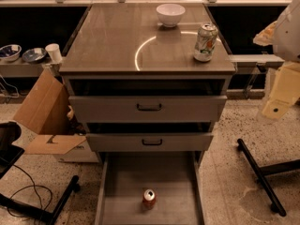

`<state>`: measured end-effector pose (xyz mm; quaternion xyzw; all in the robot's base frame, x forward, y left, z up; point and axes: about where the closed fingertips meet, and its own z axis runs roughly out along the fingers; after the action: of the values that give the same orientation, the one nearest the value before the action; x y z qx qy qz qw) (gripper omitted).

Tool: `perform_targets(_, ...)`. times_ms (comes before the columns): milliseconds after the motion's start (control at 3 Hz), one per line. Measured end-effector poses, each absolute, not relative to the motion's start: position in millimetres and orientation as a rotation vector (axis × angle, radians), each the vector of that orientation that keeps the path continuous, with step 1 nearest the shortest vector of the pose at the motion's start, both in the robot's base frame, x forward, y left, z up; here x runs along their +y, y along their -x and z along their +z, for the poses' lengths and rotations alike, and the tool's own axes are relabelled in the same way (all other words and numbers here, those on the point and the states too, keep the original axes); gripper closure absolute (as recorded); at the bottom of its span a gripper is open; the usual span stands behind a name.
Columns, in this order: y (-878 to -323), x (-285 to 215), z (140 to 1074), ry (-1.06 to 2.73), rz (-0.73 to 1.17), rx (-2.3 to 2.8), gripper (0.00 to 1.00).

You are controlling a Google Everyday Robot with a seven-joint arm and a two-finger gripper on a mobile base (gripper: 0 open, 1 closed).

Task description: Pick coke can from bottom drawer and place on counter

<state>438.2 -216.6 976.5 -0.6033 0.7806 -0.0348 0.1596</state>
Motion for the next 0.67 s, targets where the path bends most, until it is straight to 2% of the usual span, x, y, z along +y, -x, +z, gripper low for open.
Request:
perform_targets(333,-438.2,-216.6,976.6,1.724,-0.1,2.231,0.0)
perform_targets(667,-443.9,-209.7,952.7,1.667,-0.001,2.212,0.0)
